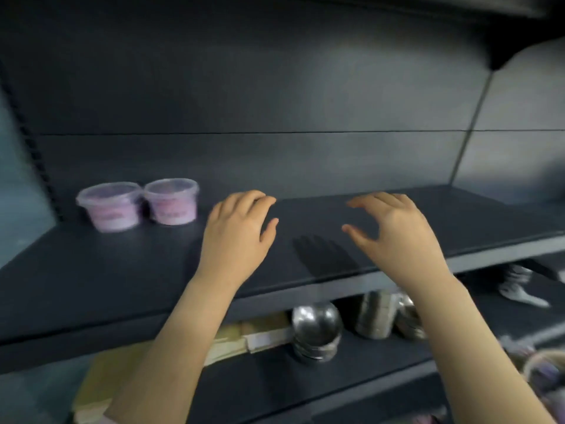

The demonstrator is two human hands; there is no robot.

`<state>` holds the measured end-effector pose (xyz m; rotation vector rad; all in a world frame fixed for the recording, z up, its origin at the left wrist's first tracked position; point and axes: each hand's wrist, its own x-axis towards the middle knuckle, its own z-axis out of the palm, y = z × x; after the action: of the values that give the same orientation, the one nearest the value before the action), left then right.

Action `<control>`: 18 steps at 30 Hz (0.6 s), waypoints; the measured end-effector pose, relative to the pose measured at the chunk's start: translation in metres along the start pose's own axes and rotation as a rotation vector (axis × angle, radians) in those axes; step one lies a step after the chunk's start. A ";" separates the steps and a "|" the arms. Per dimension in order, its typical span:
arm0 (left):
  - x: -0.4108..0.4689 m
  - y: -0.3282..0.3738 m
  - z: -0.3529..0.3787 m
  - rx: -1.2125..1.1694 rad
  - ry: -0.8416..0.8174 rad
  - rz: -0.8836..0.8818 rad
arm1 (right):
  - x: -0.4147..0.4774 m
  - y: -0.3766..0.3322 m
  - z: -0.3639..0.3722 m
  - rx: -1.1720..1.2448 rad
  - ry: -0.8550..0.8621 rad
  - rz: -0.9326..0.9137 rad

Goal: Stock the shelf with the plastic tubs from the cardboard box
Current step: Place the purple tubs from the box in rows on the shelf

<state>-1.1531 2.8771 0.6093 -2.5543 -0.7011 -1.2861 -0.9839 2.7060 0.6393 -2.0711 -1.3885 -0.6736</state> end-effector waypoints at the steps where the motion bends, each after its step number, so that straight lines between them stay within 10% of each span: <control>1: -0.005 0.031 0.008 -0.033 0.015 0.015 | -0.023 0.023 -0.014 -0.023 0.017 0.036; 18: -0.136 0.460 0.154 -0.569 -0.485 0.348 | -0.397 0.328 -0.143 -0.178 -0.053 0.909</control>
<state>-0.8865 2.4910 0.4247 -3.2984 0.0895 -0.8362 -0.8265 2.2435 0.4214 -2.5399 -0.2953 -0.3430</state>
